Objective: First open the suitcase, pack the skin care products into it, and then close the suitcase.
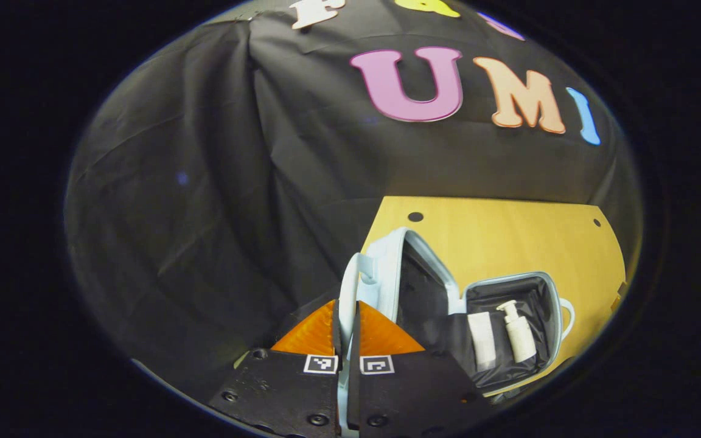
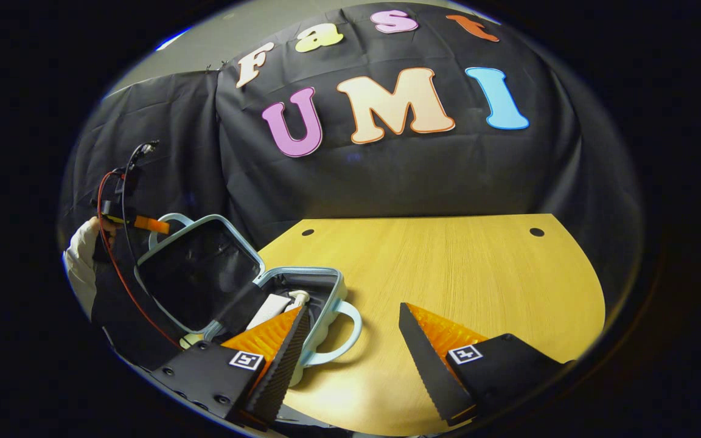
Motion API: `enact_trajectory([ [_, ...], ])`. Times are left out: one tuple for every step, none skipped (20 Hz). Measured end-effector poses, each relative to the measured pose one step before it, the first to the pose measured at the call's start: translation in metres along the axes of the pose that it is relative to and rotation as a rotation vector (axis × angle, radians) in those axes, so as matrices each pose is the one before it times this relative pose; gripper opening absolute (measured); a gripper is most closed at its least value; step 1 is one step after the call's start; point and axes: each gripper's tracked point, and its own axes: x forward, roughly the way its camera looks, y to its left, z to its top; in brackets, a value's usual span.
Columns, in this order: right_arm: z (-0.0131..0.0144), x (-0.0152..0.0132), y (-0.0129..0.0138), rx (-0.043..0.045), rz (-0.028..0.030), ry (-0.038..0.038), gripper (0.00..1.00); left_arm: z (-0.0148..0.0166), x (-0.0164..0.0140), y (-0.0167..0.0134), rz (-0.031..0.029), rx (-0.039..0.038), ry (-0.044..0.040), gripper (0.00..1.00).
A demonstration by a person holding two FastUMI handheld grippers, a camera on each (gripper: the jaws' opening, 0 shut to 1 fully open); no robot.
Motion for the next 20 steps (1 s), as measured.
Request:
enact_trajectory([
  [-0.00058, -0.00167, -0.00269, 0.00261, 0.00121, 0.00038, 0.94, 0.00773, -0.00697, -0.01047, -0.01425, 0.01838, -0.01749, 0.00],
  [-0.00144, -0.00316, -0.00349, 0.00282, 0.00006, -0.00074, 0.94, 0.00718, -0.00334, -0.01026, -0.01342, 0.01323, -0.01070, 0.00],
  [0.00052, -0.00226, -0.00256, 0.00277, -0.00066, -0.00332, 0.94, 0.00549, -0.00323, -0.00981, -0.01262, 0.00460, -0.00801, 0.00],
  [0.00163, -0.00314, -0.00217, 0.00210, -0.00102, -0.00509, 0.94, 0.00191, -0.00111, -0.00908, -0.00728, 0.00026, -0.00056, 0.00],
  [0.00062, -0.00204, -0.00217, 0.00187, -0.00262, -0.00264, 0.94, 0.00534, -0.00370, -0.01264, -0.01372, 0.00901, -0.01395, 0.00],
  [0.00018, -0.00313, -0.00272, 0.00278, -0.00420, -0.00321, 0.94, 0.00401, -0.00260, -0.00816, -0.01048, 0.00498, -0.00859, 0.00],
  [0.00032, -0.00228, -0.00352, 0.00198, -0.00584, -0.00255, 0.94, 0.00366, -0.00213, -0.00999, -0.01872, 0.00368, -0.00467, 0.00],
  [-0.00035, -0.00253, -0.00333, 0.00266, -0.00497, -0.00358, 0.94, 0.00377, -0.00252, -0.00923, -0.01705, 0.00225, -0.00369, 0.00],
  [0.00086, -0.00252, -0.00302, 0.00216, -0.00612, -0.00265, 0.94, 0.00649, 0.00021, -0.01109, -0.02255, 0.00722, -0.00885, 0.00],
  [0.00052, -0.00359, -0.00392, 0.00319, -0.00636, -0.00333, 0.94, 0.00566, -0.00174, -0.01636, -0.02994, 0.00409, -0.00733, 0.00],
  [0.00091, -0.00235, -0.00331, 0.00490, -0.00568, -0.00251, 0.94, 0.00508, -0.00140, -0.01373, -0.02838, 0.00108, -0.00698, 0.00],
  [0.00057, -0.00259, -0.00292, 0.00457, -0.00560, -0.00365, 0.94, 0.00370, -0.00042, -0.01447, -0.03117, 0.00496, -0.00716, 0.00],
  [0.00171, -0.00253, -0.00307, 0.00356, -0.00468, -0.00334, 0.94, 0.00351, 0.00004, -0.01486, -0.03758, 0.00138, -0.00835, 0.00],
  [-0.00020, -0.00276, -0.00267, 0.00129, -0.00451, -0.00204, 0.94, 0.00029, 0.00121, -0.01664, -0.03032, -0.00225, 0.00085, 0.00],
  [-0.00047, -0.00240, -0.00360, 0.00020, -0.00506, -0.00125, 0.94, 0.00148, 0.00191, -0.01450, -0.03133, 0.00502, -0.00199, 0.00],
  [-0.00060, -0.00247, -0.00254, 0.00168, -0.00560, -0.00084, 0.94, 0.00038, 0.00244, -0.01360, -0.02923, -0.00063, -0.00348, 0.00],
  [-0.00049, -0.00174, -0.00268, 0.00439, -0.00345, 0.00049, 0.94, -0.00023, 0.00400, -0.01510, -0.03455, -0.00619, 0.00124, 0.00],
  [-0.00065, -0.00356, -0.00230, 0.00361, -0.00599, 0.00117, 0.94, -0.00012, 0.00324, -0.01591, -0.04494, -0.00823, -0.00076, 0.00],
  [-0.00042, -0.00239, -0.00328, 0.00156, -0.00601, 0.00093, 0.94, -0.00243, 0.00498, -0.01634, -0.04514, -0.01900, 0.00071, 0.00],
  [-0.00188, -0.00288, -0.00391, 0.00055, -0.00724, 0.00017, 0.94, -0.00434, 0.00498, -0.01699, -0.04596, -0.01534, 0.00967, 0.00],
])
